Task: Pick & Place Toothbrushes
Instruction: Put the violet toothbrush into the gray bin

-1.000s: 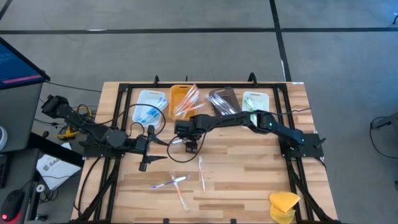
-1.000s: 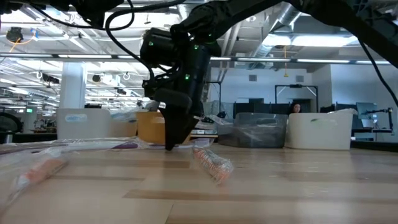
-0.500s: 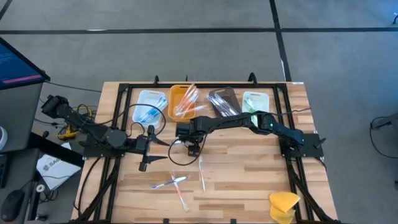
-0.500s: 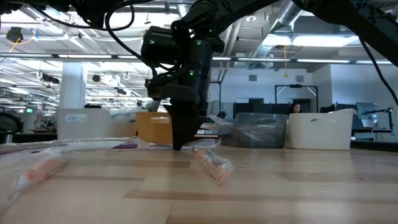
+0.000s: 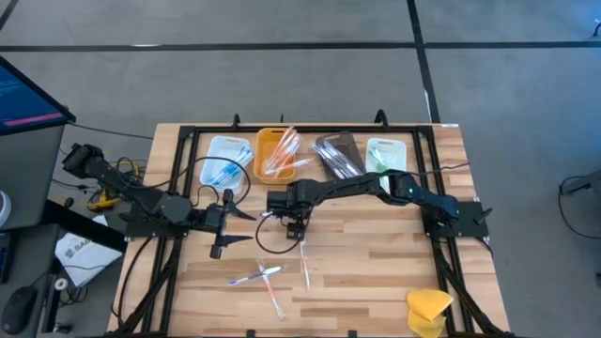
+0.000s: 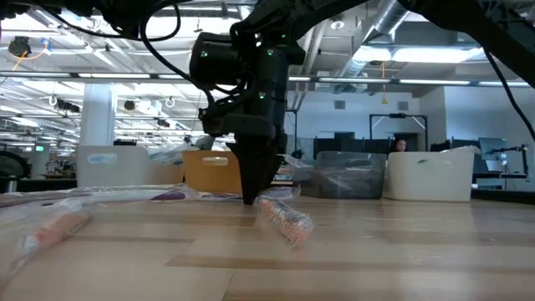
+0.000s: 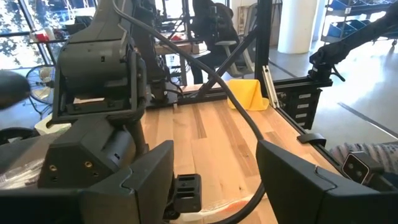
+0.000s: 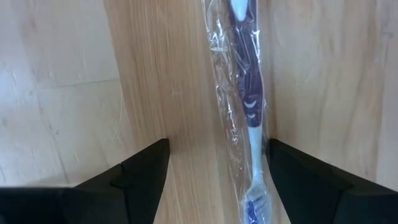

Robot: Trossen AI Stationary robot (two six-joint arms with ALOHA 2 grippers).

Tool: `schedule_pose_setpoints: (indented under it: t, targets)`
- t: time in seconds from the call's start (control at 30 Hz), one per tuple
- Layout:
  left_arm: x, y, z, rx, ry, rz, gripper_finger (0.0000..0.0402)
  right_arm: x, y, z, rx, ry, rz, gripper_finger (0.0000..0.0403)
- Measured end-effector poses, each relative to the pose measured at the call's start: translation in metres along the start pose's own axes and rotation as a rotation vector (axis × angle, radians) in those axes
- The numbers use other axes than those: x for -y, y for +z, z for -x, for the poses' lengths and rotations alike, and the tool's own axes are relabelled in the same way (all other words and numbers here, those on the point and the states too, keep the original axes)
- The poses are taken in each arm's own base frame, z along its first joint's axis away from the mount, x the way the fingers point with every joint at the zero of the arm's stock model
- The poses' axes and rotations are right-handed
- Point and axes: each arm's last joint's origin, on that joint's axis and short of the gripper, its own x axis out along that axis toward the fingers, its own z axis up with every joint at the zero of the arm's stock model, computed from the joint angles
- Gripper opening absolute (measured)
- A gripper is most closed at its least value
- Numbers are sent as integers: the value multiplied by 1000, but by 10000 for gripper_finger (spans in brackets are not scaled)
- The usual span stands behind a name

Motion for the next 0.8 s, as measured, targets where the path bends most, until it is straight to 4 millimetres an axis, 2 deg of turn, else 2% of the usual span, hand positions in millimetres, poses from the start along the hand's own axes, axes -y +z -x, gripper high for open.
schedule_pose_setpoints:
  t: [0.57,0.8]
  targets:
    - [0,-1,0,-5,0,0,222,8,3,-2,21,-40,-60,263]
    - [0,-1,0,-8,0,0,222,9,3,-2,20,-40,-61,235]
